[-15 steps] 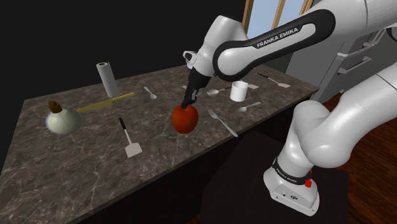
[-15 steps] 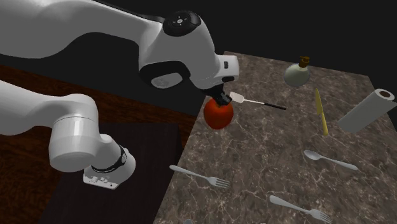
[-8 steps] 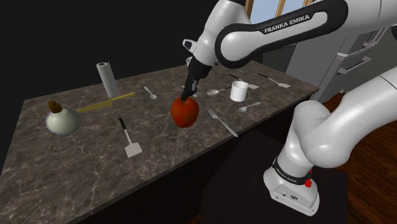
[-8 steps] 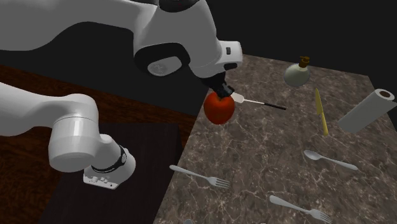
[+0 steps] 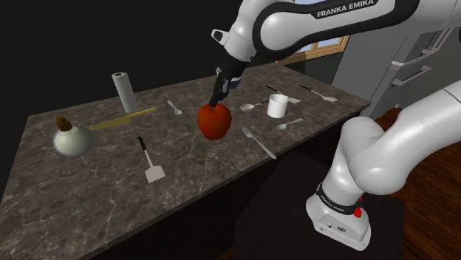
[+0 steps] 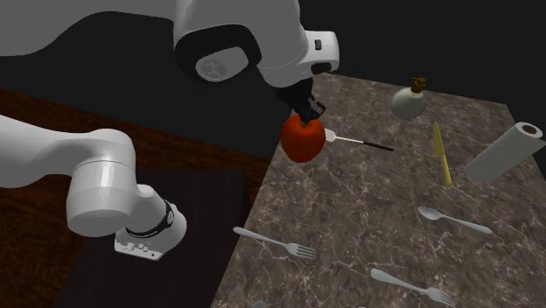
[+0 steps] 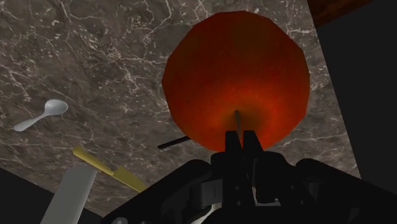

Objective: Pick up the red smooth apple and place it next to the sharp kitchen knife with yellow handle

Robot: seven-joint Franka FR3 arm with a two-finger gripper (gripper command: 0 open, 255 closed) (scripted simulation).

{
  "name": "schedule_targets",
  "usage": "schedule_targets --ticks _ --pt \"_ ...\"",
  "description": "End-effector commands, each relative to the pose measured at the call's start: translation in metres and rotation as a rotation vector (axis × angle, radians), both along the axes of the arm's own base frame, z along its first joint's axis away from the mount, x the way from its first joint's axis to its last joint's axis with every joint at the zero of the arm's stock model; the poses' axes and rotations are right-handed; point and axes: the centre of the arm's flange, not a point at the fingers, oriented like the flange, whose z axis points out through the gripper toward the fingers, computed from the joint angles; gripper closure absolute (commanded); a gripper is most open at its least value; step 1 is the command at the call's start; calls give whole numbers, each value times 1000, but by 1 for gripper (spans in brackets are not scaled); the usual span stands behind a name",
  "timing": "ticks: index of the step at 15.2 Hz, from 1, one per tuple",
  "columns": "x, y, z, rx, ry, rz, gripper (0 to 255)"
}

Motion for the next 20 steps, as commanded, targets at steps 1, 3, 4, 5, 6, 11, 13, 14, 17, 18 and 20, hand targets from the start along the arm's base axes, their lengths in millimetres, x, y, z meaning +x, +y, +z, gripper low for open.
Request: schedule_targets --ticks 1,3,4,5,6,11,13,14,17,18,20 --pt "1 -1 11 0 0 0 255" --pt "1 -1 22 0 0 0 255" --pt "1 -1 27 0 0 0 255" --pt "1 -1 32 0 0 0 255" --pt "1 -1 37 0 0 0 255" --pt "1 -1 64 0 0 0 255" --pt "1 -1 74 0 0 0 255" --pt "1 -1 77 0 0 0 255" --pt "39 0 68 0 0 0 255" --pt "52 0 65 0 0 0 255" --pt "78 0 59 0 0 0 255"
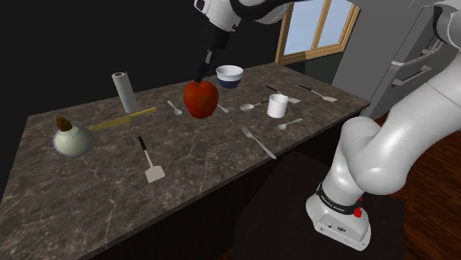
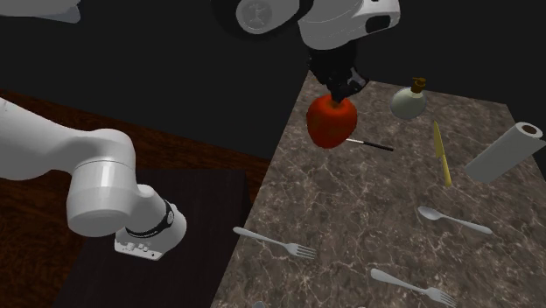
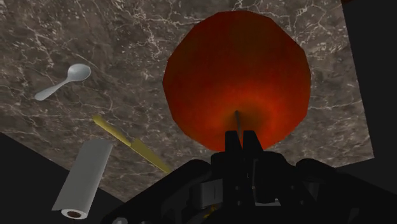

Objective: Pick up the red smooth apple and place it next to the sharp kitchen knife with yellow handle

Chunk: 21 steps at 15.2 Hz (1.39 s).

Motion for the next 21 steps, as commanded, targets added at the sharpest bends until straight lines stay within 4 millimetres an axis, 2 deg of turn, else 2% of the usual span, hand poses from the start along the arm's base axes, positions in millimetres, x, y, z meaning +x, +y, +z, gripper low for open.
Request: schedule_targets --ticks 1,21 --pt "28 3 -8 -1 0 0 255" --pt "285 7 -68 -1 0 0 255"
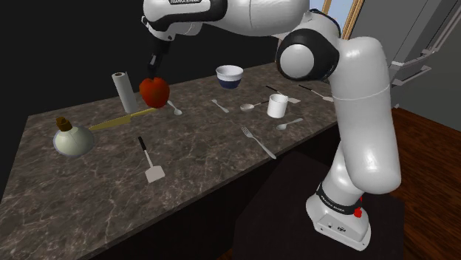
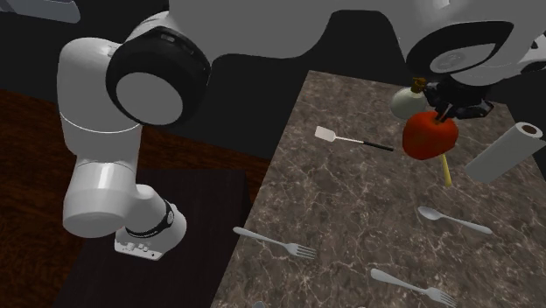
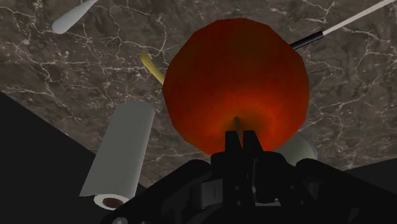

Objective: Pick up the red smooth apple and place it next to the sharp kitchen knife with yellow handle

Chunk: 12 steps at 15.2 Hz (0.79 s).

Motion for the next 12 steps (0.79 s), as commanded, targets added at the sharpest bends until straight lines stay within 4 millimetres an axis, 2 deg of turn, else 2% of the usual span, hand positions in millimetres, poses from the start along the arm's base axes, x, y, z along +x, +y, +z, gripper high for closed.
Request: schedule_targets --ticks 1,3,12 --pt "26 -1 -6 1 -1 2 255" --pt "50 0 -12 1 -1 2 255" --pt "50 0 -59 1 -1 2 255"
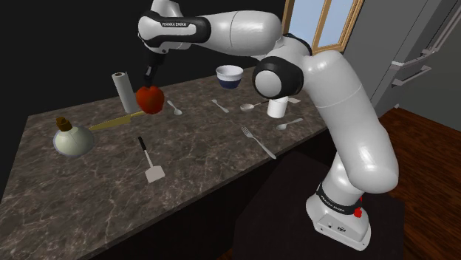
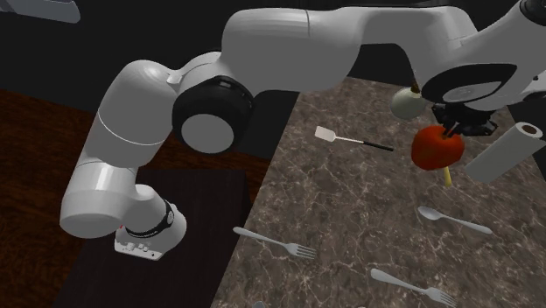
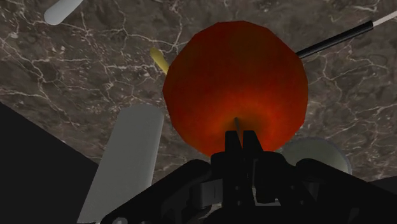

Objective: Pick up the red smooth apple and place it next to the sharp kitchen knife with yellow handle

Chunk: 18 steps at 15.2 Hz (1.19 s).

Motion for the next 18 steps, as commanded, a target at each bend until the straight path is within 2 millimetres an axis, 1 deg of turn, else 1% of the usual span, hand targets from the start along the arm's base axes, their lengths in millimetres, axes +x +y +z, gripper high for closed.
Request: schedule_targets --ticks 1,11,18 --pt "-1 0 -11 0 -1 0 255" --pt "-1 0 -65 0 -1 0 255" --pt "-1 0 -65 0 -1 0 255"
